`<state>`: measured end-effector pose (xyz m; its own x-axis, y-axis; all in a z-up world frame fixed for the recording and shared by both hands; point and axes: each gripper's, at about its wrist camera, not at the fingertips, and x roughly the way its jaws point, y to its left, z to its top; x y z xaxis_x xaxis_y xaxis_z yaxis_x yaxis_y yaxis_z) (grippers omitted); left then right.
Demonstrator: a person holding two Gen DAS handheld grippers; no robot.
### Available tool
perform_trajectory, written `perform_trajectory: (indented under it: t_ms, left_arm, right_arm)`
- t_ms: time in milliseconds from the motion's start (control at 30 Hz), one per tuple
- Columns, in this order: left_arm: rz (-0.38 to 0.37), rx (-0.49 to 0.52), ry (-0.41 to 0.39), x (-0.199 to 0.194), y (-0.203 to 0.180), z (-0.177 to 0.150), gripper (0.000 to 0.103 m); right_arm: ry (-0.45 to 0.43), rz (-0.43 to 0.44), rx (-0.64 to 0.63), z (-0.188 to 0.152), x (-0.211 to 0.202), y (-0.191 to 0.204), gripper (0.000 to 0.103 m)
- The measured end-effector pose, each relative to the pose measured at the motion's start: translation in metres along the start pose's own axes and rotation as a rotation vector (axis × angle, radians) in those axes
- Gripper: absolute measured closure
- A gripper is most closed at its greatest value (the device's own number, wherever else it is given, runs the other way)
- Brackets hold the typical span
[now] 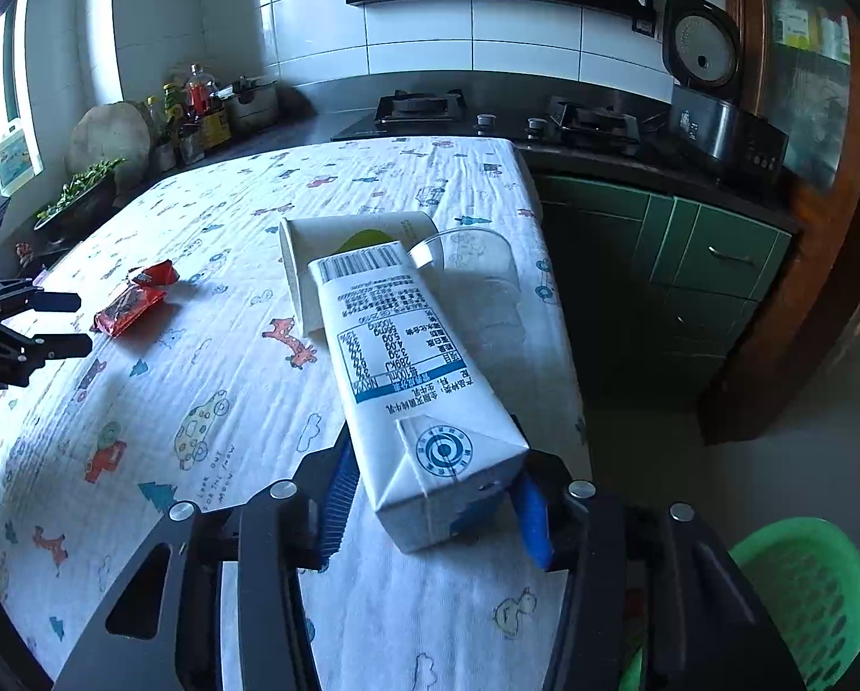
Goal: Collect trash
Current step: 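Grasp the orange snack wrapper with the left tool while right tool grasps a milk carton, then carry the wrapper and carton to the basket and release both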
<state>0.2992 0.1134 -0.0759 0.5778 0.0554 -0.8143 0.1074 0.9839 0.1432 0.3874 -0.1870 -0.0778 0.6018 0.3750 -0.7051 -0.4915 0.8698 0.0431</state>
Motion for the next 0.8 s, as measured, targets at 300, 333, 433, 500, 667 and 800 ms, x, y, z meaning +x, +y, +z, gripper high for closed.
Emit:
perform_trajectory:
  t_ms: [300,333,433,500,667,800]
  left_arm:
    - [0.040,0.115,-0.015,0.009,-0.021,0.008,0.041]
    - [0.037,0.106,-0.016,0.010,-0.020,0.008,0.046]
    - [0.009,0.073,-0.020,0.011,-0.013,0.008,0.071]
    - [-0.009,0.054,-0.040,0.004,-0.012,0.006,0.081]
    - [-0.042,0.008,-0.080,-0.019,-0.008,0.003,0.094]
    - [-0.094,-0.044,-0.105,-0.039,-0.006,0.001,0.101]
  right_arm:
    - [0.000,-0.002,0.020,-0.007,-0.008,0.005,0.060]
    - [-0.001,0.000,0.022,-0.008,-0.009,0.005,0.060]
    - [-0.002,-0.003,0.032,-0.011,-0.012,0.006,0.060]
    - [-0.009,-0.005,0.036,-0.015,-0.017,0.008,0.061]
    - [-0.024,-0.001,0.064,-0.024,-0.031,0.011,0.061]
    - [-0.036,0.003,0.096,-0.030,-0.044,0.012,0.061]
